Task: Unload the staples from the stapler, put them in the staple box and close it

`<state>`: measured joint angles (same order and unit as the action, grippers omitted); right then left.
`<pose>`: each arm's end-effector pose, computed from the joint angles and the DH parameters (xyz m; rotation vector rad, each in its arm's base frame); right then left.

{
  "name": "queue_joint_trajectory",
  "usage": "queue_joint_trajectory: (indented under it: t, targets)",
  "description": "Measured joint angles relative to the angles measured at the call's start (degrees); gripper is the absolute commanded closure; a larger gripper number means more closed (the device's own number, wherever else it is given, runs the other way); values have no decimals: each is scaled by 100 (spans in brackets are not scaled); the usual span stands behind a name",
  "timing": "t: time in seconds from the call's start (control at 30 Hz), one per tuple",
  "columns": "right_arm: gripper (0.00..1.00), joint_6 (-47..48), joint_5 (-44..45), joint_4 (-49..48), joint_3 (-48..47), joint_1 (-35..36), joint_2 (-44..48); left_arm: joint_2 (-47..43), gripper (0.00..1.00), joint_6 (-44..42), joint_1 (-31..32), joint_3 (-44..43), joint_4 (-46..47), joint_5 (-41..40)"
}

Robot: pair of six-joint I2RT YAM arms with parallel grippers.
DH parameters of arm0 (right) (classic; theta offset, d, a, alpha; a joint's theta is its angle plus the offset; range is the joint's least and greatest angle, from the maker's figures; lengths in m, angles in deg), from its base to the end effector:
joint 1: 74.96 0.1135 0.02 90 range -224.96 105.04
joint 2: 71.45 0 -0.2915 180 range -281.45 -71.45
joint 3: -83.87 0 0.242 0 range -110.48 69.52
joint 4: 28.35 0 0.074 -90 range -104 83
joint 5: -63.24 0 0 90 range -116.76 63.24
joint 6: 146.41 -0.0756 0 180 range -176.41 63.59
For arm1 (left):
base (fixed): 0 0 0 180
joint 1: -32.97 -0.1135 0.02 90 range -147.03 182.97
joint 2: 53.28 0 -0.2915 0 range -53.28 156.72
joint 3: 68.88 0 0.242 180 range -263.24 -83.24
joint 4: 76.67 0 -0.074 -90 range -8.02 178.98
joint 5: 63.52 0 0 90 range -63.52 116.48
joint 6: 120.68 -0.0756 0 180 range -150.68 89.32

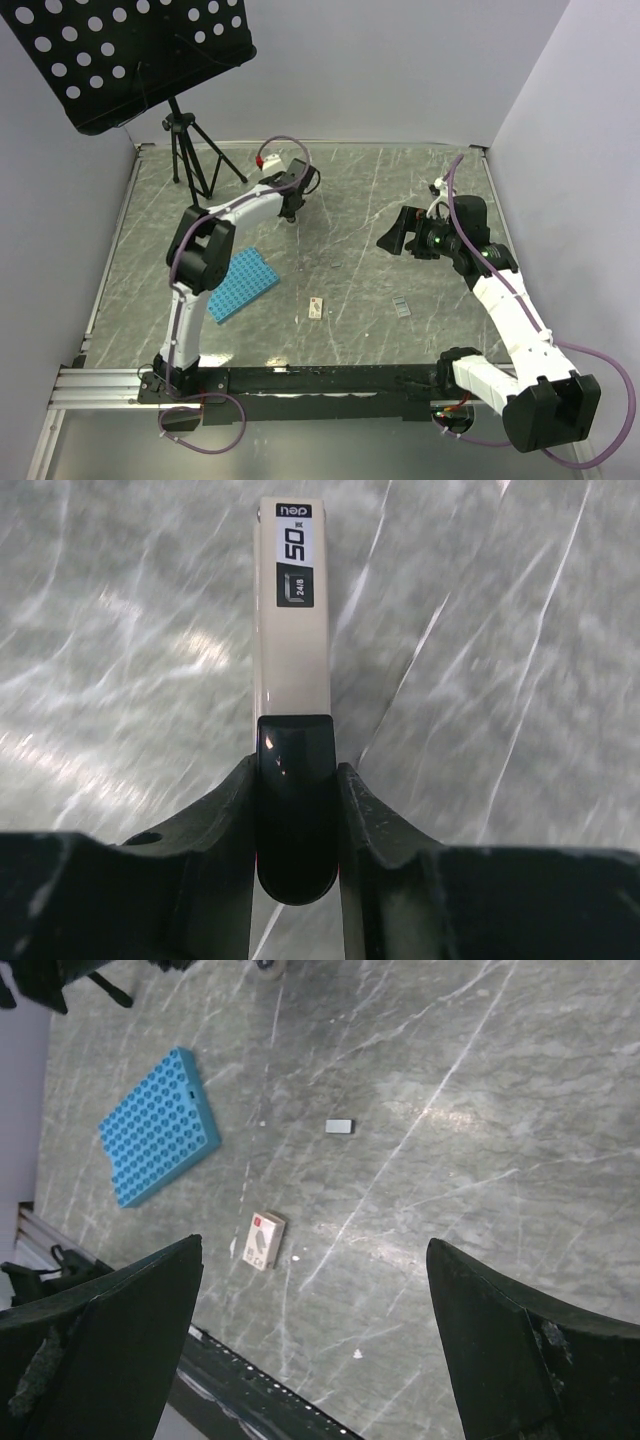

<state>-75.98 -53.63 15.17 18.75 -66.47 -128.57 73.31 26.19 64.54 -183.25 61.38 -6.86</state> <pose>0.2091 0.0658 0.3098 -0.0571 2.2222 0.7867 0.4568 -0.2319 0.1851 -0.7223 2.1995 -0.0250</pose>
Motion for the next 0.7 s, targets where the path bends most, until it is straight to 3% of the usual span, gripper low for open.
queue_joint_trajectory:
  t: [0.27,0.53,0.7]
  targets:
    - [7,-354,-540,-507,76,0,-138,-1427,99,-387,-2,1532,144,748]
    - [18,-874,-868,-2024,249,348,-1185,-4264,99,-916,0,3703,1801,2559]
    - [19,-1425,-1054,-2835,212,787,-1644,-5248,99,-918,48,4413,2726,3471]
